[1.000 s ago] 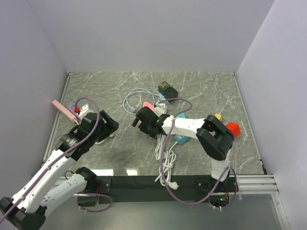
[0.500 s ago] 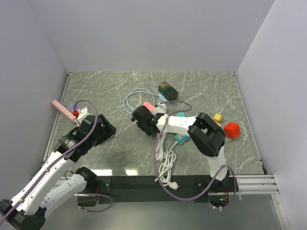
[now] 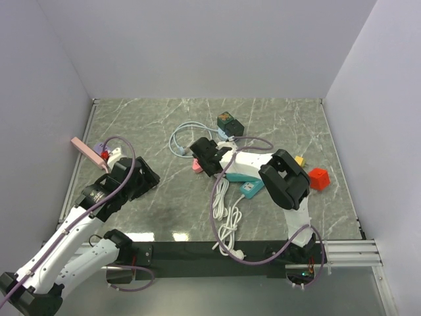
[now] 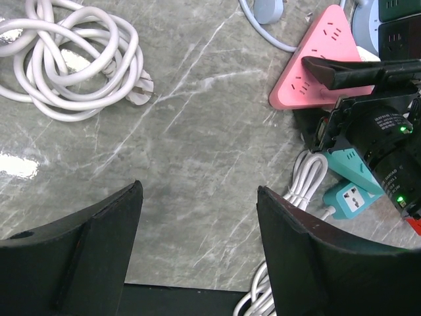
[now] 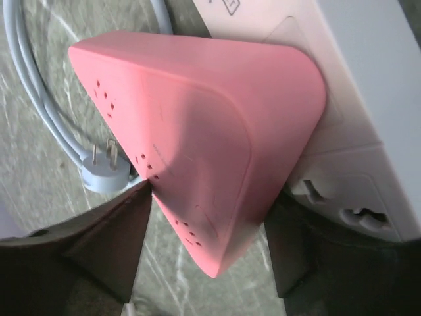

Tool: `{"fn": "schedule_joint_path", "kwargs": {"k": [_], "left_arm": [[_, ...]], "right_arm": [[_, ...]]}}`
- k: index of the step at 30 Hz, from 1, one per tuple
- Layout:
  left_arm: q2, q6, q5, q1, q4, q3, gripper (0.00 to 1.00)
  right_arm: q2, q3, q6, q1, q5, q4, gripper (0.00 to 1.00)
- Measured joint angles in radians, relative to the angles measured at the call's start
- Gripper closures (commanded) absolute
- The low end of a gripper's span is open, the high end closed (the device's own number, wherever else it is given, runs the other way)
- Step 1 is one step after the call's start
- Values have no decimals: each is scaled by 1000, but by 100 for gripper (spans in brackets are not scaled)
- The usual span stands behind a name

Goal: Pull the plug off the socket

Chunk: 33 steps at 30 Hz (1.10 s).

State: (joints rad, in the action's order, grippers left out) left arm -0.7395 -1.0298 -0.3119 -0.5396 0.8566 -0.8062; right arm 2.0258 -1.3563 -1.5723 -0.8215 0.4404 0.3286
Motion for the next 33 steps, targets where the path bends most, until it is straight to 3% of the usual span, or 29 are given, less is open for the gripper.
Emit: {"fn": "schedule_joint_path", "kwargs": {"k": [2,3,5,11,14,15,17,23,33], "left_arm": [[-9,1,3,0,-6,0,25],[-14,1,5,0,-11,0,25],[-29,2,11,0,-21,0,25],[-43,12,27,0,-48,0,26],[-43,14,27,0,-61,0,26],[-42,14,27,0,-66,0,26],[-41,15,30,0,-79,3,27],[-42,15,63,1,-125,35,26],[-133,73,83,3,-227,39,23]], "right_arm": [[-12,24,21,3,-2,-29,45],[-31,48,35,2,-5,-60,57],[-60,74,66,1,-10,-103,66],[-137,140,165,16,-18,-141,70],[-191,175,211,21,-36,-119,83],[-209,181,226,22,-48,-107,93],[-237,186,261,29,-90,-88,100],[-277,177,486,61,-312,-69,100],[-394,190,1055,53,-742,72,100]]}}
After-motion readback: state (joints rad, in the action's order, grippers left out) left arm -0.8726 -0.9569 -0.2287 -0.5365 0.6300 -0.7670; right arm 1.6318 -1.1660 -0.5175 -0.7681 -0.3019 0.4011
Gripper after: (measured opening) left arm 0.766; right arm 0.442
